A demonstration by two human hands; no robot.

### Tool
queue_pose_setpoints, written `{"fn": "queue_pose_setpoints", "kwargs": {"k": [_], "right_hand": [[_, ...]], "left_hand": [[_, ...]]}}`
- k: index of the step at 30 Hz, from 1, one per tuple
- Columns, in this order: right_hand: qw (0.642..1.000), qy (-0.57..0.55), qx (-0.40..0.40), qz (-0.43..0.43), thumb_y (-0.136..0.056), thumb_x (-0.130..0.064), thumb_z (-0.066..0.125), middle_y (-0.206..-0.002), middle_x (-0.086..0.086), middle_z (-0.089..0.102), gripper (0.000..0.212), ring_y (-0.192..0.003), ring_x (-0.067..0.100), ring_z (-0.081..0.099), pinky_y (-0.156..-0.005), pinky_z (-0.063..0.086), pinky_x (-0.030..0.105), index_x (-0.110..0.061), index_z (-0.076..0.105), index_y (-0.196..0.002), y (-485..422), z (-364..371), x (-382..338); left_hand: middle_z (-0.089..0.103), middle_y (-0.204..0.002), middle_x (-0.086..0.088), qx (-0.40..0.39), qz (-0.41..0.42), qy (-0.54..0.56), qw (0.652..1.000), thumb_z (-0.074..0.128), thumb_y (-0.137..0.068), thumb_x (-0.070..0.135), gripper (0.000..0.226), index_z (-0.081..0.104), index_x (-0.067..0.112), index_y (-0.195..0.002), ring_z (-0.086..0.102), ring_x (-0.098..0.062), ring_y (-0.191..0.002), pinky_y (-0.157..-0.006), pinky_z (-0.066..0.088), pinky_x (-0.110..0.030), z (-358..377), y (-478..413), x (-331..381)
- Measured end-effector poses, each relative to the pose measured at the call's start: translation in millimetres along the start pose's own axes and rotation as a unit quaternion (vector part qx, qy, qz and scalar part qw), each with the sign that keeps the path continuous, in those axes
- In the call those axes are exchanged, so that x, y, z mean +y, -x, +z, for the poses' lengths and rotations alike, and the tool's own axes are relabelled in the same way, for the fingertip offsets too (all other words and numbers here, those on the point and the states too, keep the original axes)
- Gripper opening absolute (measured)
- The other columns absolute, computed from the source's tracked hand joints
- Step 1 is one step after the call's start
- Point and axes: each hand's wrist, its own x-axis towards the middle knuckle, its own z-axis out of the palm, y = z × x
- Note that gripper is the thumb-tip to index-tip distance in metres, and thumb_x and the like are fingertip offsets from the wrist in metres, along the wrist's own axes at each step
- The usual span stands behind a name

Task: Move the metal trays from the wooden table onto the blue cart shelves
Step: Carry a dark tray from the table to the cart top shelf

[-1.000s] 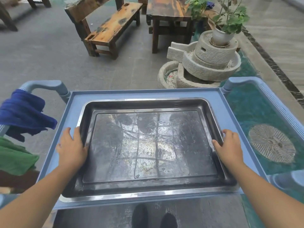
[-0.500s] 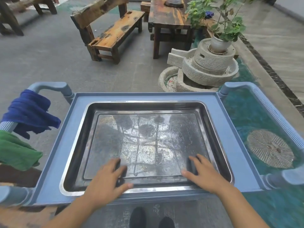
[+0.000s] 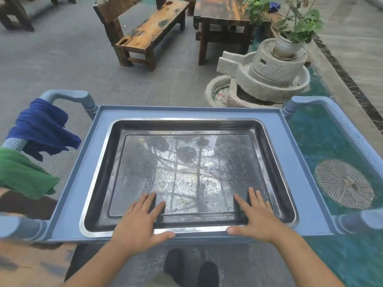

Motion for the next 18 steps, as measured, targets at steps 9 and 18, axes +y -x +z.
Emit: {"fn": "queue_pose_setpoints", "kwargs": {"k": [9,18], "right_hand": [[0.999,-0.01,0.028,-0.044,-0.041,-0.1,0.05,-0.159,-0.006,-0.026,0.128,-0.146,0.015,-0.027,-0.121,-0.003,0.049,-0.051,0.005,-0.15,-32,-28,22],[0.998,0.006,0.023,-0.064,-0.039,-0.099,0.053,-0.161,-0.004,-0.021,0.127,-0.147,0.016,-0.022,-0.12,-0.001,0.047,-0.054,0.008,-0.149,-54,-46,34]], "left_hand": [[0.006,-0.164,-0.008,0.016,-0.059,0.021,0.998,0.006,-0.068,0.097,0.109,0.02,0.031,-0.154,0.003,-0.028,-0.151,-0.121,0.014,-0.049,6,2,30],[0.006,-0.164,-0.011,0.017,-0.079,0.027,0.996,0.005,-0.07,0.095,0.107,0.02,0.029,-0.153,0.003,-0.031,-0.151,-0.12,0.016,-0.052,5,-5,45]]}}
